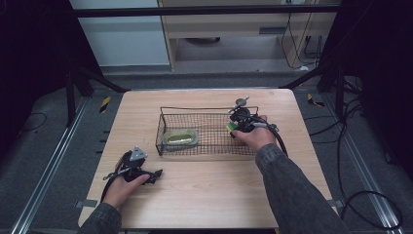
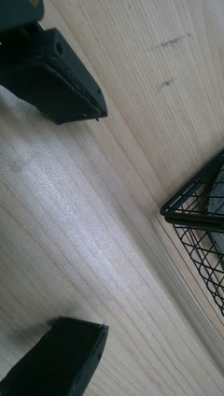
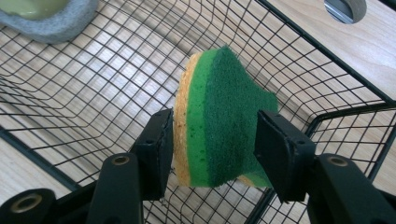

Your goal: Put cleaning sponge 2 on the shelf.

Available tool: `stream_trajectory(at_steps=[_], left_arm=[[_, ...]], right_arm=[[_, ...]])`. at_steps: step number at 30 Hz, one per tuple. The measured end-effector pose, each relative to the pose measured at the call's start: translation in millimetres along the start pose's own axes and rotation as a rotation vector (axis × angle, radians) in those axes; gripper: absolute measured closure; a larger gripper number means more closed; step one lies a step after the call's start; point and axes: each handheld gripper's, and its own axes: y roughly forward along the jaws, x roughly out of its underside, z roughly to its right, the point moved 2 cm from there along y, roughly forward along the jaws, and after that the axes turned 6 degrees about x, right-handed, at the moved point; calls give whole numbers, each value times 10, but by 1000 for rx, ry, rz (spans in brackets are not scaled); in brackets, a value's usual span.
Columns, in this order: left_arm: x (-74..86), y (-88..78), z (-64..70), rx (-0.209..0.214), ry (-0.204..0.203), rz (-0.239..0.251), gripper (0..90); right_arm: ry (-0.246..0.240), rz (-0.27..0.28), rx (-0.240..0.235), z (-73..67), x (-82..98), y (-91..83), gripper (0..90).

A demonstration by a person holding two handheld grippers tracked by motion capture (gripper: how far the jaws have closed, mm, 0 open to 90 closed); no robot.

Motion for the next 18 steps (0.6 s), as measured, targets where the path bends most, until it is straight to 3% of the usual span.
stream_trajectory(at_steps=[4, 10, 18], left_arm=[[0, 0, 0, 0, 0, 0, 0], [0, 0, 0, 0, 0, 0, 0], [0, 0, 0, 0, 0, 0, 0]], right_arm=[[-11, 3, -2, -17, 6, -19, 453], [13, 12, -15, -5, 36, -42, 433], [52, 38, 4, 90, 93, -89, 366]])
